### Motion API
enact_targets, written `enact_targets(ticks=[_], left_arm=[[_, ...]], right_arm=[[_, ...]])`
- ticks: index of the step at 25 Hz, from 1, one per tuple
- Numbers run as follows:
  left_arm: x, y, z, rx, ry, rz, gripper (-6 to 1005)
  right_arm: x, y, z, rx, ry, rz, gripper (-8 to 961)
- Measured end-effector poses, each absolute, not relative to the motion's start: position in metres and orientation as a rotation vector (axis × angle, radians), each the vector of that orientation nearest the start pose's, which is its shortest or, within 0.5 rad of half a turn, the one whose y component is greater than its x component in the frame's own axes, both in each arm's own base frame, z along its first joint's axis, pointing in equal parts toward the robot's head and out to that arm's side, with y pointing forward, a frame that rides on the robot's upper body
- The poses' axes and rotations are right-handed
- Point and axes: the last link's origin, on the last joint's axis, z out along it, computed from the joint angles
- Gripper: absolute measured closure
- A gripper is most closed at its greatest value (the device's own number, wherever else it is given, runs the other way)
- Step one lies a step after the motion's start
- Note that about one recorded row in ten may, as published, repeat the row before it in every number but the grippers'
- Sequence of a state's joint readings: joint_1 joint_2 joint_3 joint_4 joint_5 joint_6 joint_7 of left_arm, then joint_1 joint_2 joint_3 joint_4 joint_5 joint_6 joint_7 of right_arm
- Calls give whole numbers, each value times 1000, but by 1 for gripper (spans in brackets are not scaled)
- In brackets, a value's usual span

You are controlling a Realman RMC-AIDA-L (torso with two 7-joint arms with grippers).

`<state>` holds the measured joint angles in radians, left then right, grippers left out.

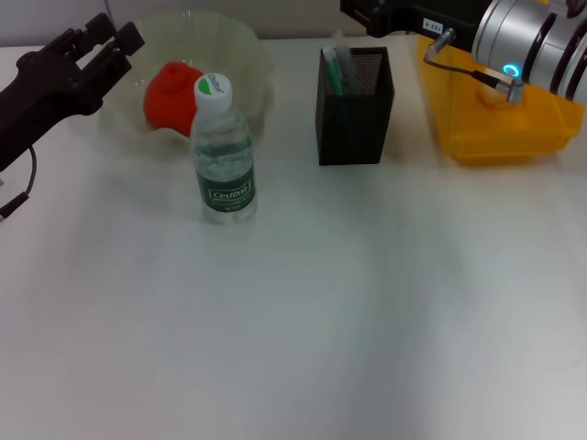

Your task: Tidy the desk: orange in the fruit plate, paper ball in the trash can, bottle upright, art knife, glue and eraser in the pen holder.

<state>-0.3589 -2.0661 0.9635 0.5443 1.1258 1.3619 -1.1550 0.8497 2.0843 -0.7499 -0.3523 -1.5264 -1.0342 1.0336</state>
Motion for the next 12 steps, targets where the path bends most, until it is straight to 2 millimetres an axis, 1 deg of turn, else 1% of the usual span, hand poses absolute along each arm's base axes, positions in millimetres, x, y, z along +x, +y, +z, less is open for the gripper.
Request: enact_targets(ticks=[1,5,6,7,9,10,11,12], left_arm=[[-276,336,33,-2081,-635,-1166,515],[-276,335,33,-2082,-637,-1170,515],[-273,334,33,-2094,-634,-1194,515],[-273,334,33,-2094,-634,-1194,515],[-269,334,35,-2103,-644,-1223,515],[-269,334,35,-2103,-644,-1223,515],[-268,335,41,-2112,-652,-1241,514],[-267,335,43,-2118,-654,-1248,514]], right_arm=[[177,443,-23,-2318,400,815,732],[183,439,-20,-2292,437,849,565],[186,437,-18,-2278,450,875,523],[186,437,-18,-2278,450,875,501],[196,421,-4,-2232,498,1028,457],[196,421,-4,-2232,498,1028,435],[198,416,2,-2224,514,1079,413],[202,405,15,-2222,551,1169,391]])
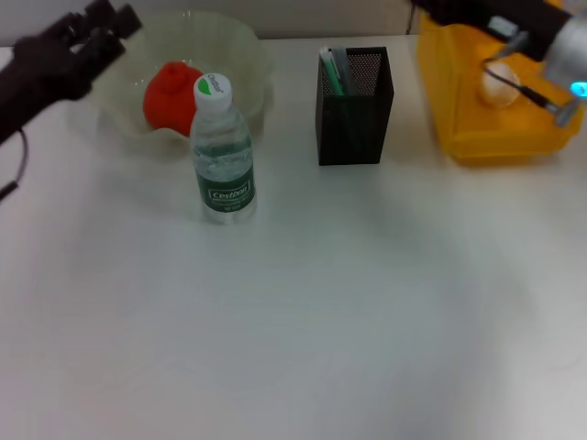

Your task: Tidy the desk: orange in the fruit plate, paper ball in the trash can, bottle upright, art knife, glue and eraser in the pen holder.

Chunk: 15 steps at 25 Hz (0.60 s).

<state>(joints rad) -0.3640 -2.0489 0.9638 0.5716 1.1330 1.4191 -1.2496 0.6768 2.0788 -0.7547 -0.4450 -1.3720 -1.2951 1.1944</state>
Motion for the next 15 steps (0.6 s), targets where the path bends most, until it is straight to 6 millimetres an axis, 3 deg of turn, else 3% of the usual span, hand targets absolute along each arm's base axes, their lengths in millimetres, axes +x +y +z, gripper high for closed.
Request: enact_targets(ticks=[2,4,6,7,12,15], left_arm=[[-266,335,53,-2137,-657,-1266,514],[-260,332,76,-2254,-646,-1315,514],[-258,330,79,-2290,-637,-1321,514],[-253,325,86,-2378,-633,-1325,514],[-248,320,86,-2474,-646,-1300,496],[-239,307,72,-2689,-622,-1248,443]], right_arm=[[203,400,21,-2228,573,1211,391],[202,379,43,-2325,665,1336,390],[200,374,45,-2371,683,1336,388],[197,365,50,-2490,717,1303,387],[189,349,46,-2729,731,1185,381],[184,344,39,-2842,696,1106,300]])
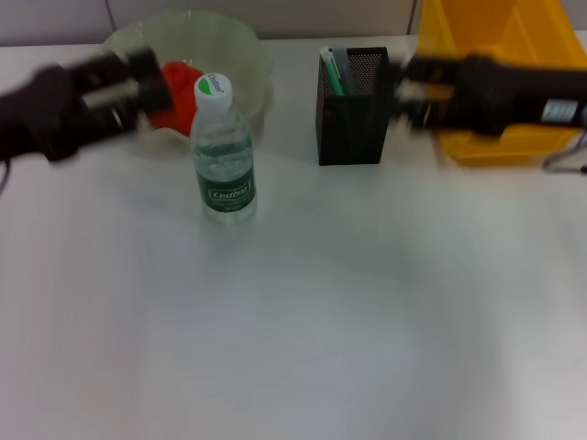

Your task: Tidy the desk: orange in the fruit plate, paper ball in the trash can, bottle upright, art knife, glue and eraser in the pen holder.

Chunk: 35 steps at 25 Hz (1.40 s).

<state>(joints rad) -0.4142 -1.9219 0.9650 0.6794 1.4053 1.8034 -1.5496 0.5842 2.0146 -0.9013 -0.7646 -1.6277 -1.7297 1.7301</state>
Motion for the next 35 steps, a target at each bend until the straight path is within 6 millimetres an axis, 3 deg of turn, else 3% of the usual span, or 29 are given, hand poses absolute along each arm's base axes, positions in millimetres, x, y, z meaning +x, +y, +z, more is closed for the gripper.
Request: enact_targets(ticks=[4,13,35], left_arm=[[-234,300,63,-2798,-634,-1228,373],[-237,285,50,-2879,-721,-1232,189],[-243,290,40,-2848,-798,-1187,189]], right_arm=[[177,337,21,-3010,610,953,192],[175,326,17,-3134,562,873,186],[168,326,20,-3155,527,911,187]])
